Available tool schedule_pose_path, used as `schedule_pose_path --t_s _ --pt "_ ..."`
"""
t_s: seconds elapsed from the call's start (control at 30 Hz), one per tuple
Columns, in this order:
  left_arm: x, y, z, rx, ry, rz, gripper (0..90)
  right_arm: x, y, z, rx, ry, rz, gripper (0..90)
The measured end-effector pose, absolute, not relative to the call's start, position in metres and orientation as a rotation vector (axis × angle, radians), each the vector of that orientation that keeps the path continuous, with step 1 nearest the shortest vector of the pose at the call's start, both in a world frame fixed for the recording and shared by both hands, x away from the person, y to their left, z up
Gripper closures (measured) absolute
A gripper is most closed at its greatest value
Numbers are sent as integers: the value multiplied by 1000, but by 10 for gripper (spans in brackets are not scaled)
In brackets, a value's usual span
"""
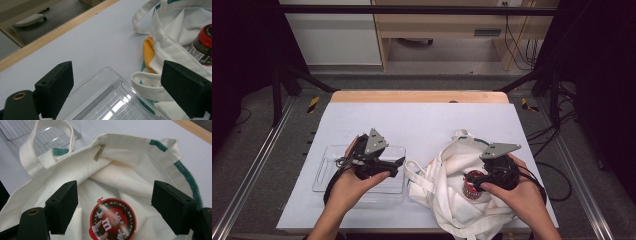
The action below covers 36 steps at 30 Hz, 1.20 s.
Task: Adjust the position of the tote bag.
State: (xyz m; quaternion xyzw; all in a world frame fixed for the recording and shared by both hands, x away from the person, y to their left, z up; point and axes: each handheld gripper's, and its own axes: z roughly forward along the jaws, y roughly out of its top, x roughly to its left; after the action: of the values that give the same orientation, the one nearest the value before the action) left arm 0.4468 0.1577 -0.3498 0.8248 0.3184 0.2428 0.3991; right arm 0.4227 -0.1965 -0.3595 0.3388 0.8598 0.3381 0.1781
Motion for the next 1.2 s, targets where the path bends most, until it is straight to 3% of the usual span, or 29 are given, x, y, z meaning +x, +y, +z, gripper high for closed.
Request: schedule_pose_path --t_s 0.5,1.2 --pt "439 214 -353 1993 937 609 109 418 -212 -377 982 2448 971 194" --pt "445 228 -363 2016 975 576 100 423 -211 -404 937 2520 916 96"
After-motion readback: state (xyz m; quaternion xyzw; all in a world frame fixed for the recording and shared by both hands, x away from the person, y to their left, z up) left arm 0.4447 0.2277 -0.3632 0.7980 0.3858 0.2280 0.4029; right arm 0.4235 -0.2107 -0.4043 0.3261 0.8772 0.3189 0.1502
